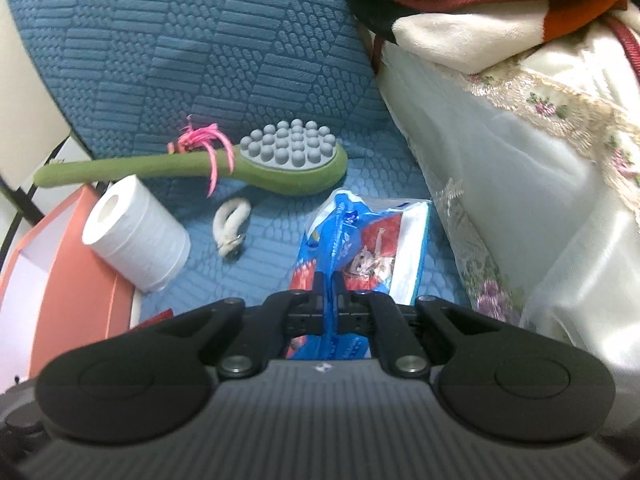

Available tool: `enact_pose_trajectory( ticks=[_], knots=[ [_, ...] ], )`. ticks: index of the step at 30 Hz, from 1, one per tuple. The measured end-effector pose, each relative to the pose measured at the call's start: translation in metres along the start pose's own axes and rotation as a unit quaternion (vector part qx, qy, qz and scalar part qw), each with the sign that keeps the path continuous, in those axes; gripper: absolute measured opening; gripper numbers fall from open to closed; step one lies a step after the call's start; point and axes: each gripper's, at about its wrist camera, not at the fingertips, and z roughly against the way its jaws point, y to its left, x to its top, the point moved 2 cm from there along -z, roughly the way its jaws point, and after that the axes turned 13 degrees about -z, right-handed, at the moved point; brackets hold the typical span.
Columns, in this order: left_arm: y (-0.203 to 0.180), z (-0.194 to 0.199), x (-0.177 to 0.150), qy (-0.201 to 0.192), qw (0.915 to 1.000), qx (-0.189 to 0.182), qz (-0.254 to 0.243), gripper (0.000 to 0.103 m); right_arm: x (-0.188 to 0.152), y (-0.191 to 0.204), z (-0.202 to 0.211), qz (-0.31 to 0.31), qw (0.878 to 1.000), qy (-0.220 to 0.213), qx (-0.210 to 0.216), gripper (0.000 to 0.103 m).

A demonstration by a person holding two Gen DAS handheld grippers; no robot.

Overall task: Organize soft objects
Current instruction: 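Lift the candy with the left tool while the right tool carries the snack bag toward the box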

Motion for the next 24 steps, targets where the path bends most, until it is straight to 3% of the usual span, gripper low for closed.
enact_pose_trajectory(
  ticks=[12,24],
  knots=[
    [-0.01,0.055,-0.022,0.006,0.9997,-0.023,0.008,0.042,-0.035,0.008,0.039,0.029,0.999,0.037,0.004,0.005],
    [0.008,0.132,0.014,-0.011,0.9998,-0.018,0.006,0.042,-0.027,0.056,0.092,0.061,0.997,0.031,0.031,0.005]
  ],
)
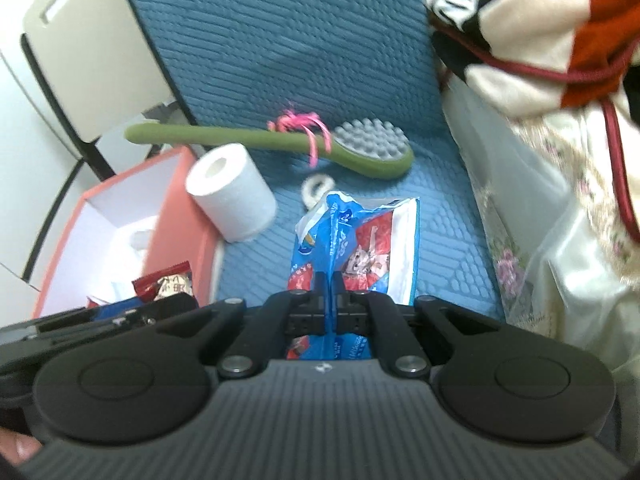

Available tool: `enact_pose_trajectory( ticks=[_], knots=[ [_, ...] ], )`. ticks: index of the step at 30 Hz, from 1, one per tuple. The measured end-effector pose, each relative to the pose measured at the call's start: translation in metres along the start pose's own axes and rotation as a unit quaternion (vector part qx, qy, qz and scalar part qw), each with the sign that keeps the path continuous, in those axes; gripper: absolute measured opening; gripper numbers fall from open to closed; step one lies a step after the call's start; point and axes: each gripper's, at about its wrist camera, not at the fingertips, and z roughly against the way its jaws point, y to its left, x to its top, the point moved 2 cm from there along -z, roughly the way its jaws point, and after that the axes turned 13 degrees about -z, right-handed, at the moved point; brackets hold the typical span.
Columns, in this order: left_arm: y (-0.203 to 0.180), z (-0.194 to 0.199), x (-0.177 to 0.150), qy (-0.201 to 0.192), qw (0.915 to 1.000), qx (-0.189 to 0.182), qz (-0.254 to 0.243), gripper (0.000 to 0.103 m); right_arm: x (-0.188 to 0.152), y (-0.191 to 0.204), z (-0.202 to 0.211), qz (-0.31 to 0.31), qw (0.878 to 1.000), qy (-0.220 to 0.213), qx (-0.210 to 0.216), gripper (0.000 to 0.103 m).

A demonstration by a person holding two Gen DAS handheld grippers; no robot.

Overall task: Organize soft objects
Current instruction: 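Lift the candy with the left tool while the right tool carries the snack bag toward the box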

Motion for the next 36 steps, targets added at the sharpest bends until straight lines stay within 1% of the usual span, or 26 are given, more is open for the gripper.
enact_pose_trajectory(
  ticks=[7,11,16,21,23,25,29,33,36],
  knots=[
    [0.025,0.039,0.033,-0.018,0.9997,0.004,0.013,0.042,0.02,0.044,0.028,0.024,0.999,-0.018,0.023,0.005],
    [0.04,0.062,0.051,-0.033,0.9994,0.007,0.011,0.042,0.031,0.07,0.04,0.033,0.998,-0.029,0.04,0.005],
    [0.067,0.087,0.068,-0.047,0.9987,0.014,0.015,0.042,0.037,0.106,0.047,0.042,0.997,-0.039,0.058,0.005],
    [0.099,0.109,0.078,-0.059,0.9978,0.023,0.022,0.042,0.039,0.146,0.049,0.05,0.994,-0.042,0.093,0.005],
    [0.115,0.117,0.079,-0.06,0.9975,0.028,0.026,0.042,0.037,0.163,0.049,0.056,0.992,-0.043,0.104,0.005],
    [0.132,0.125,0.079,-0.062,0.9969,0.042,0.027,0.042,0.033,0.181,0.045,0.062,0.99,-0.041,0.117,0.005],
    [0.168,0.137,0.073,-0.061,0.9957,0.058,0.04,0.042,0.019,0.211,0.032,0.078,0.987,-0.036,0.134,0.005],
    [0.202,0.137,0.059,-0.045,0.9943,0.076,0.058,0.042,0.0,0.232,0.008,0.092,0.986,-0.01,0.14,0.005],
    [0.226,0.135,0.044,-0.033,0.9928,0.089,0.074,0.042,-0.013,0.242,-0.013,0.101,0.986,0.01,0.132,0.005]
  ],
)
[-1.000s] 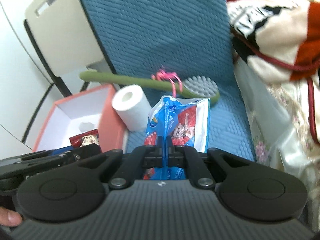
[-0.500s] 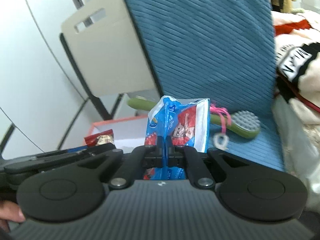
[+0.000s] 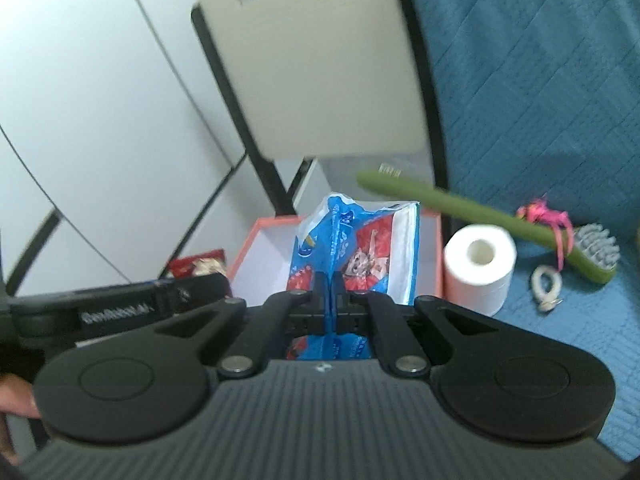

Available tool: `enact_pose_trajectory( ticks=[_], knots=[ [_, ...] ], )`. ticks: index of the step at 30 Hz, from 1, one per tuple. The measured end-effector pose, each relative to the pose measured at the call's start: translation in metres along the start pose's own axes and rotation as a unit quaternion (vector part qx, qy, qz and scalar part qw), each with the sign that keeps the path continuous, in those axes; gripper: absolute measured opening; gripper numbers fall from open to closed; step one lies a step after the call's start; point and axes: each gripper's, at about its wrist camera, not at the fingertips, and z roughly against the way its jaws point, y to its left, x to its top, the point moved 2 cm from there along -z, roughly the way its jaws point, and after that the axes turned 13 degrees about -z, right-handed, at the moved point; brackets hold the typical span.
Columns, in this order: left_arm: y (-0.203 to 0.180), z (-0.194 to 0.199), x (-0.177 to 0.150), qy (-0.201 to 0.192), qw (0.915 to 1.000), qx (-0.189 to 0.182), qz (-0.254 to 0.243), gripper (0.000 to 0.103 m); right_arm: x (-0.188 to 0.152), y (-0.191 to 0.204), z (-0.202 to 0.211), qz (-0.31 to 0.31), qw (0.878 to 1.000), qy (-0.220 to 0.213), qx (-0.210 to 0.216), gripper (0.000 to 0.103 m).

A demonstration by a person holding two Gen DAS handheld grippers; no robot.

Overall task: Organize soft objects
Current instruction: 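Lift the candy with the left tool while the right tool carries the snack bag toward the box, then open both tools over the pink box releasing the candy and snack bag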

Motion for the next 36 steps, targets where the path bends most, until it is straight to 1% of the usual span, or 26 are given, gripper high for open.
enact_pose_trajectory(
  ticks=[4,7,10,13,15,18,20,25,26,27,28,29,30,31,32,33,34,36],
  knots=[
    [0.028,-0.019,-0.018,0.029,0.9994,0.009,0.017,0.042,-0.013,0.005,-0.029,0.016,0.999,0.027,-0.012,0.005],
    [0.043,-0.035,-0.032,0.051,0.9982,0.008,0.03,0.042,-0.02,0.005,-0.048,0.025,0.998,0.044,-0.023,0.005],
    [0.052,-0.051,-0.048,0.071,0.9966,0.01,0.041,0.042,-0.028,0.002,-0.064,0.023,0.998,0.054,-0.038,0.005],
    [0.059,-0.063,-0.059,0.086,0.9949,0.012,0.052,0.043,-0.038,-0.002,-0.079,0.02,0.996,0.074,-0.048,0.005],
    [0.064,-0.069,-0.067,0.091,0.994,0.012,0.059,0.043,-0.042,-0.005,-0.087,0.023,0.995,0.085,-0.052,0.005],
    [0.07,-0.075,-0.07,0.094,0.9932,0.013,0.067,0.043,-0.045,-0.01,-0.094,0.024,0.994,0.092,-0.057,0.005],
    [0.071,-0.072,-0.073,0.093,0.9931,0.015,0.07,0.043,-0.045,-0.011,-0.096,0.029,0.993,0.095,-0.059,0.005],
    [0.069,-0.066,-0.072,0.089,0.9936,0.02,0.067,0.044,-0.043,-0.01,-0.09,0.028,0.994,0.089,-0.054,0.007],
    [0.067,-0.065,-0.071,0.088,0.9938,0.021,0.064,0.045,-0.041,-0.01,-0.09,0.025,0.994,0.089,-0.054,0.008],
    [0.066,-0.063,-0.07,0.086,0.994,0.022,0.064,0.05,-0.04,-0.01,-0.088,0.022,0.994,0.09,-0.056,0.008],
    [0.065,-0.06,-0.068,0.082,0.9941,0.022,0.067,0.053,-0.039,-0.01,-0.085,0.021,0.994,0.091,-0.058,0.009],
    [0.064,-0.056,-0.066,0.076,0.9945,0.024,0.068,0.058,-0.038,-0.01,-0.083,0.022,0.994,0.091,-0.057,0.011],
    [0.063,-0.053,-0.063,0.07,0.995,0.026,0.067,0.061,-0.037,-0.01,-0.081,0.025,0.994,0.09,-0.056,0.016],
    [0.061,-0.048,-0.061,0.064,0.9954,0.029,0.065,0.061,-0.036,-0.01,-0.077,0.027,0.994,0.087,-0.057,0.022],
    [0.058,-0.044,-0.058,0.058,0.9959,0.03,0.063,0.062,-0.034,-0.01,-0.073,0.029,0.995,0.083,-0.054,0.039],
    [0.056,-0.039,-0.055,0.053,0.9962,0.029,0.062,0.062,-0.032,-0.009,-0.068,0.029,0.995,0.078,-0.051,0.05],
    [0.052,-0.034,-0.052,0.047,0.9966,0.029,0.061,0.062,-0.029,-0.009,-0.062,0.029,0.996,0.07,-0.046,0.052],
    [0.045,-0.024,-0.046,0.034,0.9973,0.029,0.058,0.063,-0.023,-0.01,-0.049,0.029,0.997,0.056,-0.042,0.051]
  ],
)
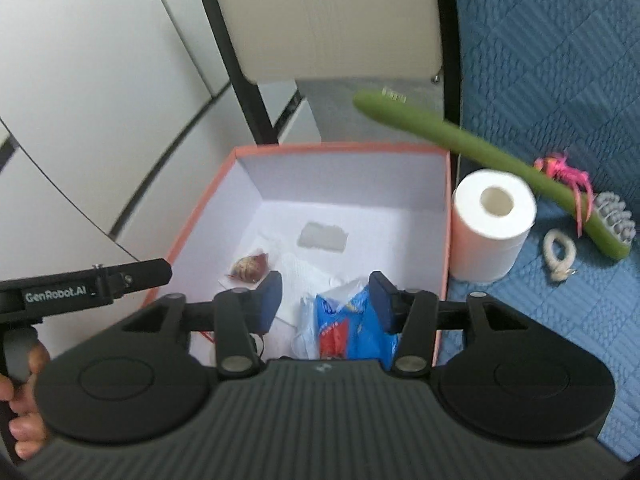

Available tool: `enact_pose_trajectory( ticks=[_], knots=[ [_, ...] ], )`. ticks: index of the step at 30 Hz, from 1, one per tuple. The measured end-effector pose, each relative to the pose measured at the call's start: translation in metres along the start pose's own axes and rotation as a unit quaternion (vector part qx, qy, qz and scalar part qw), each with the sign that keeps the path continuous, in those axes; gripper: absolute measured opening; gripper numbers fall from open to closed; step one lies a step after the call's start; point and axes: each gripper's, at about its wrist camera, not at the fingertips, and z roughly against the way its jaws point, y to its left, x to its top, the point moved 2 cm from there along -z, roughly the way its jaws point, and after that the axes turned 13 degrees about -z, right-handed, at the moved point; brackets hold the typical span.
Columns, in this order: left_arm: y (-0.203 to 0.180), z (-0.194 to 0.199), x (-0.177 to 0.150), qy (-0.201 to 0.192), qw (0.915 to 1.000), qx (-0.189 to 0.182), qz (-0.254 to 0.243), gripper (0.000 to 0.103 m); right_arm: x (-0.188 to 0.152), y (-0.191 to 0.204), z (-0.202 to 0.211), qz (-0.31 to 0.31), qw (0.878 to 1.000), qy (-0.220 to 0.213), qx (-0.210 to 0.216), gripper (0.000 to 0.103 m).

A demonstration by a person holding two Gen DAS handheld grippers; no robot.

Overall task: Organize soft objects
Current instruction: 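Open both tools over the pink box releasing the candy and snack bag, then withdraw both open tools from the box back over the chair seat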

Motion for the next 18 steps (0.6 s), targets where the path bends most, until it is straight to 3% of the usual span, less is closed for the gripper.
enact_pose_trajectory(
  ticks=[18],
  knots=[
    [-0.122,0.064,-0.002,-0.077,0.9954,-0.035,-0.045,0.064,-0.003,-0.064,0.128,0.001,0.993,-0.116,-0.007,0.051]
  ],
)
